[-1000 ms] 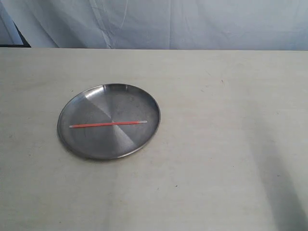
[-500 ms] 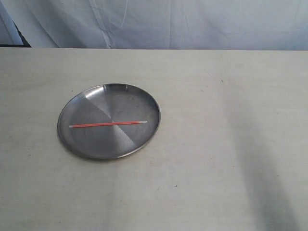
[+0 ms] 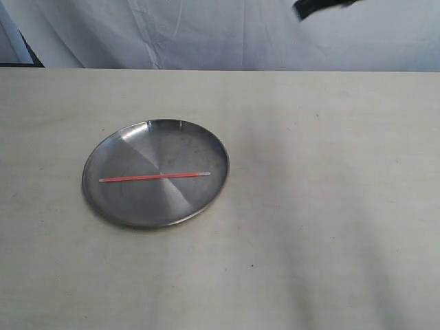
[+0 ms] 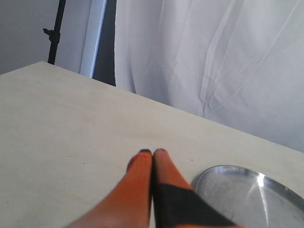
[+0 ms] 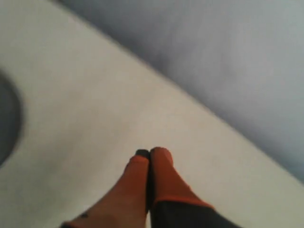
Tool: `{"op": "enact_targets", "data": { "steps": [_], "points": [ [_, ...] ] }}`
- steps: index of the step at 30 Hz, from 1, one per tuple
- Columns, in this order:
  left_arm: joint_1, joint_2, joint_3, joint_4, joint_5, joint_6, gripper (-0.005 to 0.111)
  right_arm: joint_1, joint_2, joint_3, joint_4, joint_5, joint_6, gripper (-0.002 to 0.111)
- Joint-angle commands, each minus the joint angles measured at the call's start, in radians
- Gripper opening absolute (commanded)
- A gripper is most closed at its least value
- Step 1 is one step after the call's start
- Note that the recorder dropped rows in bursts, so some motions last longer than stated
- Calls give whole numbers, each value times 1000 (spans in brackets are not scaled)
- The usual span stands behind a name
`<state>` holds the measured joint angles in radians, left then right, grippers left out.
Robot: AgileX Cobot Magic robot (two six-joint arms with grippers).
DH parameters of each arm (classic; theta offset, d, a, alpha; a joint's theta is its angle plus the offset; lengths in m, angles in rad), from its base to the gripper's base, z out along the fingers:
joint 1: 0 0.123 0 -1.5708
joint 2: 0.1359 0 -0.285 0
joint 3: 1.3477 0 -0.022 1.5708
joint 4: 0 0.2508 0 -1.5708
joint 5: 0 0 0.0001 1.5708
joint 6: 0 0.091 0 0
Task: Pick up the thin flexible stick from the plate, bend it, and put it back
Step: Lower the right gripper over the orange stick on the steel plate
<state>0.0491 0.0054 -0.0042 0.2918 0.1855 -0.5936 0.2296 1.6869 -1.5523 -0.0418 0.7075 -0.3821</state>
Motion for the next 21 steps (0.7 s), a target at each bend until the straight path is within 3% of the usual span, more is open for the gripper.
{"op": "enact_targets", "data": {
  "steps": [1,6,14,21],
  "points": [
    [0,-5,4,1,-4,-1,0,90,290,-151,250,266,-318,0],
    [0,-5,4,1,-4,-1,0,205,438,-176,178,181,-354,5],
    [0,-5,4,1,-5,-1,0,305,551,-176,155,99,-362,41],
    [0,-5,4,1,-7,-1,0,331,583,-176,156,94,-369,44]
  ]
}}
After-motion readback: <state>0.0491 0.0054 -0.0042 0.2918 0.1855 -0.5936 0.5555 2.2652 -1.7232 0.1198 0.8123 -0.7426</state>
